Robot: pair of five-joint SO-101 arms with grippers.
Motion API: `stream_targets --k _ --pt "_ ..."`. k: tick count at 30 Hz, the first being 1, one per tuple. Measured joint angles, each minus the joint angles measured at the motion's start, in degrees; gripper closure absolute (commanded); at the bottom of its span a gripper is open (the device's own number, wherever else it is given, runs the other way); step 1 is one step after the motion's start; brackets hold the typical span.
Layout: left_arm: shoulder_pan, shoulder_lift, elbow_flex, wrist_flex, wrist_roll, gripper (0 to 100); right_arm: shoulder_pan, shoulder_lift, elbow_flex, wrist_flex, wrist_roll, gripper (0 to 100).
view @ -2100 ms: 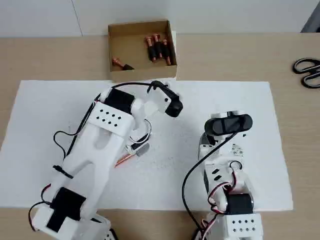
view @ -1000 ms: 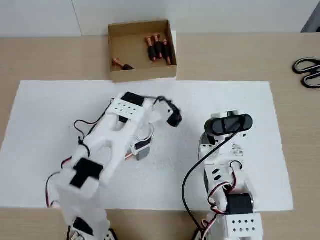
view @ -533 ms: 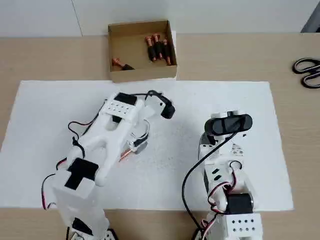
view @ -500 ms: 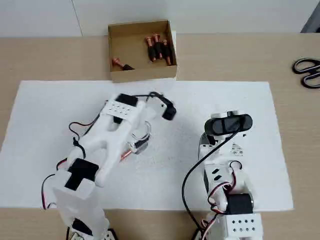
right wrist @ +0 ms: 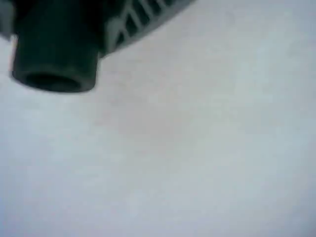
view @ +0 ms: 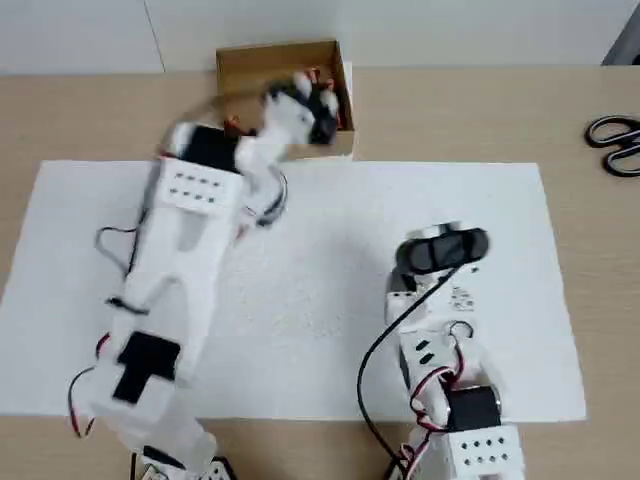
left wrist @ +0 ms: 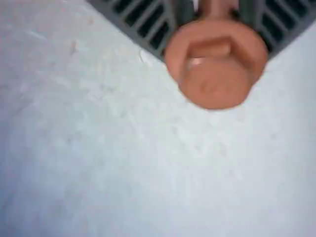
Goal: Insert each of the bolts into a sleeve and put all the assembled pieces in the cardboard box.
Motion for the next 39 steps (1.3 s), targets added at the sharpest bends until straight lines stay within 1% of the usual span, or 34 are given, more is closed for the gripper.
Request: stream_targets --k 2,5,7,10,12,14,16,19,21,23,25,28,29,32,35,37,39 --pt "0.4 -3.1 -2.7 1.2 3.3 99 -4.6 0.0 0.2 0.0 0.0 99.5" --pt "0.7 -9.0 -3.3 1.4 6.2 99 -12.2 0.0 2.0 -0.4 0.0 99.5" --pt "0.7 -13.6 -3.3 1.4 8.1 99 -15.4 0.0 2.7 -2.8 0.0 99.5" --pt "0.7 -20.3 -3.3 1.4 14.3 99 -16.7 0.0 3.8 -10.2 0.0 99.5" --pt "0.7 -24.3 -2.8 1.4 20.9 99 -17.1 0.0 4.7 -16.8 0.9 99.5" --pt "0.7 -27.8 0.0 1.4 26.8 99 -18.2 0.0 6.5 -23.3 3.4 99.5" --pt "0.7 -30.5 3.7 0.6 29.2 99 -18.7 0.0 9.2 -28.4 7.1 99.5" --pt "0.7 -35.4 8.1 -3.3 30.5 99 -19.6 0.0 10.9 -33.3 11.3 99.5" --pt "0.7 -39.8 11.2 -8.9 31.0 99 -19.6 -0.1 10.9 -34.7 12.6 99.5" --pt "1.3 -44.0 16.1 -16.3 31.0 99 -19.7 -0.2 10.9 -35.4 13.1 99.5" --pt "2.5 -47.8 23.3 -24.4 32.1 99 -19.7 -0.2 10.9 -37.4 13.3 99.5" --pt "3.5 -52.9 36.6 -36.2 36.9 99 -19.7 -0.2 10.9 -42.3 13.4 99.5" --pt "3.6 -54.8 41.2 -40.4 37.8 99 -19.7 -0.2 10.9 -43.4 13.4 99.5" --pt "3.7 -60.8 54.0 -54.5 37.2 99 -19.7 -0.2 10.9 -44.9 13.4 99.5" --pt "3.8 -65.9 63.5 -69.2 36.5 99 -19.7 -0.2 10.9 -46.8 13.4 99.5" --pt "4.7 -68.0 67.5 -74.8 36.5 99 -19.7 -0.2 10.9 -48.5 13.4 99.5" --pt "5.9 -68.9 69.8 -76.7 36.5 99 -19.6 -0.2 10.9 -50.2 13.4 99.5"
